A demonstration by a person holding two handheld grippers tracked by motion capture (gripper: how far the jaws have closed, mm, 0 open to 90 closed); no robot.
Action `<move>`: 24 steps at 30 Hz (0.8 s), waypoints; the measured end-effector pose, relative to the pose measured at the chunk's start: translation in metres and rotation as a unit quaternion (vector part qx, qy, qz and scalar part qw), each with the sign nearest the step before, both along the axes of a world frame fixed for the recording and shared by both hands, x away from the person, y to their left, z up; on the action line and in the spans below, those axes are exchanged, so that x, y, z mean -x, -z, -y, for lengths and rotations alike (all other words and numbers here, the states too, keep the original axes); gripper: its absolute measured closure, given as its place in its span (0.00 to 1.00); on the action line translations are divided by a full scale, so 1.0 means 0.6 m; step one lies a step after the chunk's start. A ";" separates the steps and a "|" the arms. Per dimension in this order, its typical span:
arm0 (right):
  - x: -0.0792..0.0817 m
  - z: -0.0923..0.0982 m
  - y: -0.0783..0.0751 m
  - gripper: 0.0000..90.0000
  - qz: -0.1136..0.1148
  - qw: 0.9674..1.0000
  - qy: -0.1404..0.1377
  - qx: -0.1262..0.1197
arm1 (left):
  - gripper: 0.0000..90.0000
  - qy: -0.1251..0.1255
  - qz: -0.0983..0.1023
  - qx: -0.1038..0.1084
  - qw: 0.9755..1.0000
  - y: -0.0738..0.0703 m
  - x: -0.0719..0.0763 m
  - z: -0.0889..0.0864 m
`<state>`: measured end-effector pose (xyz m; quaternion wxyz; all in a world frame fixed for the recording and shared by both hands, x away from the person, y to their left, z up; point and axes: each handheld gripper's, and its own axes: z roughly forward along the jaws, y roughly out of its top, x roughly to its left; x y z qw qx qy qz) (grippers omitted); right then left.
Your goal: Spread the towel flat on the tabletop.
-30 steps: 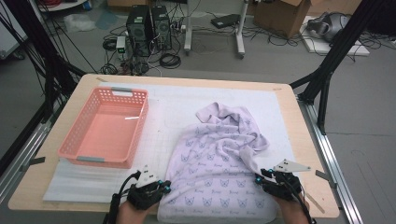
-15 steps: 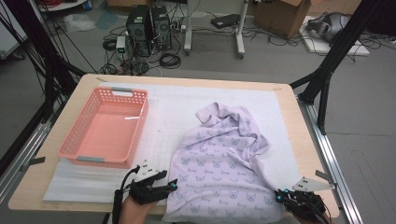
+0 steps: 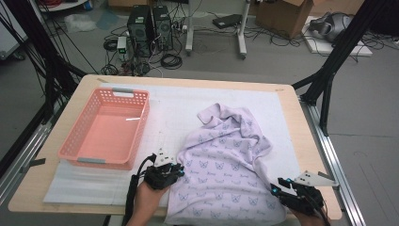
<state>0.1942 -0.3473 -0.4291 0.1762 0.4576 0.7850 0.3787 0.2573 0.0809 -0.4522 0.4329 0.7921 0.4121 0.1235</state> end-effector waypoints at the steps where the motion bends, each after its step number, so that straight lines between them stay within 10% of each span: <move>1: -0.006 -0.006 0.001 0.64 -0.002 1.000 0.000 -0.001 | 0.94 0.000 -0.002 0.001 1.000 0.000 0.001 -0.002; 14: -0.055 -0.061 -0.005 0.57 0.018 0.998 -0.016 -0.057 | 0.94 0.022 0.007 -0.013 1.000 -0.006 0.096 -0.074; 24: -0.070 -0.070 0.021 0.81 -0.031 0.999 -0.017 0.018 | 0.88 0.029 0.005 0.012 0.999 -0.004 0.088 -0.070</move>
